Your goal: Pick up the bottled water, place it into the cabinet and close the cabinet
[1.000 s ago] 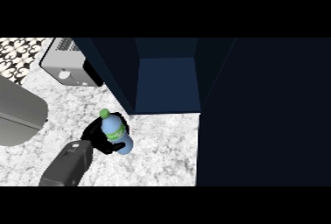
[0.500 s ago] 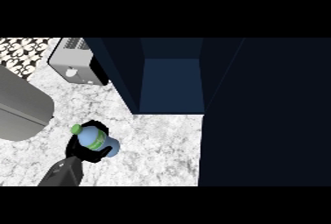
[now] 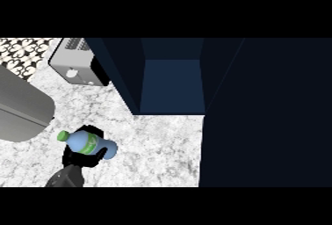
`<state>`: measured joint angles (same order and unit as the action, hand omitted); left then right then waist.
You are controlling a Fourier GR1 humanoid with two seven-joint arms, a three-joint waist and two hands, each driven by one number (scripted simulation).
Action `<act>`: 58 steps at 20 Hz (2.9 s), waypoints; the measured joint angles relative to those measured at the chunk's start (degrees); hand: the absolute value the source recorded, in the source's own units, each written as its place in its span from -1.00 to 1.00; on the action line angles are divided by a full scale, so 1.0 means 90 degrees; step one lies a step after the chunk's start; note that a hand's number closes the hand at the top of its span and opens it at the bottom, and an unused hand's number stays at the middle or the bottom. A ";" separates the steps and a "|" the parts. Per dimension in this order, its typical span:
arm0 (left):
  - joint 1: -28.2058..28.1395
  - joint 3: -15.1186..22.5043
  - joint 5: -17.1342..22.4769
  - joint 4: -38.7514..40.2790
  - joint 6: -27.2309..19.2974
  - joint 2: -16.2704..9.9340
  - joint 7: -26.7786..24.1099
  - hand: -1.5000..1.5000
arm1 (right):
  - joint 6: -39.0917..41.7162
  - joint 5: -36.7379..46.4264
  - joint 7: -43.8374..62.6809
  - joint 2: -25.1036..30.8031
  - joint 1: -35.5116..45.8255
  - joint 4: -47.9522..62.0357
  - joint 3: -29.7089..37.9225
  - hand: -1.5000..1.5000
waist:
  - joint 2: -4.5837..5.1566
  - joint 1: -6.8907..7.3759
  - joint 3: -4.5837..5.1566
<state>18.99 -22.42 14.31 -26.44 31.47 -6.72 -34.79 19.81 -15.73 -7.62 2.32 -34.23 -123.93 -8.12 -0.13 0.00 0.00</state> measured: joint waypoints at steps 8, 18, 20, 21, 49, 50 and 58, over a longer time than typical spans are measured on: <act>-0.0714 0.0318 0.0609 -0.1914 -0.0056 0.0375 0.1070 1.00 | 0.0001 0.0110 -0.0037 -0.0037 -0.0049 -0.0009 -0.0169 -1.00 | -0.0012 0.0020 -0.0005; -0.1320 0.1815 0.1247 -0.4529 -0.1444 0.0708 0.2154 1.00 | -0.0102 0.0278 -0.0104 -0.0130 -0.0155 -0.0011 -0.0494 -1.00 | -0.0011 0.0001 -0.0005; -0.1349 0.2267 0.1325 -0.4941 -0.1905 0.0722 0.2269 1.00 | -0.0136 0.0262 -0.0056 -0.0135 -0.0081 0.0023 -0.0510 -1.00 | -0.0009 -0.0004 -0.0003; -0.1357 0.2487 0.1350 -0.5122 -0.2159 0.0727 0.2314 1.00 | -0.0135 0.0184 -0.0006 -0.0115 -0.0013 0.0044 -0.0466 -1.00 | -0.0006 -0.0006 -0.0003; 0.0882 0.4328 0.0166 -0.4658 -0.7092 0.0674 0.2817 1.00 | -0.0210 -0.0001 0.0075 -0.0051 0.0359 0.0279 -0.0568 -1.00 | -0.0078 -0.0110 -0.0007; 0.0905 0.4341 0.0107 -0.4628 -0.7225 0.0672 0.2848 1.00 | -0.0190 -0.0011 0.0059 -0.0047 0.0340 0.0279 -0.0582 -1.00 | -0.0082 -0.0130 -0.0010; 0.0993 0.4618 -0.0367 -0.4507 -0.8087 0.0523 0.3111 1.00 | -0.0125 -0.0066 0.0100 0.0006 0.0417 0.0324 -0.0599 -1.00 | -0.0088 -0.0257 -0.0031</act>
<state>27.92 19.14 11.01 -67.01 -41.31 -2.01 -6.79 18.69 -16.32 -6.72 2.38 -30.47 -121.02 -13.51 -0.92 -2.31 -0.28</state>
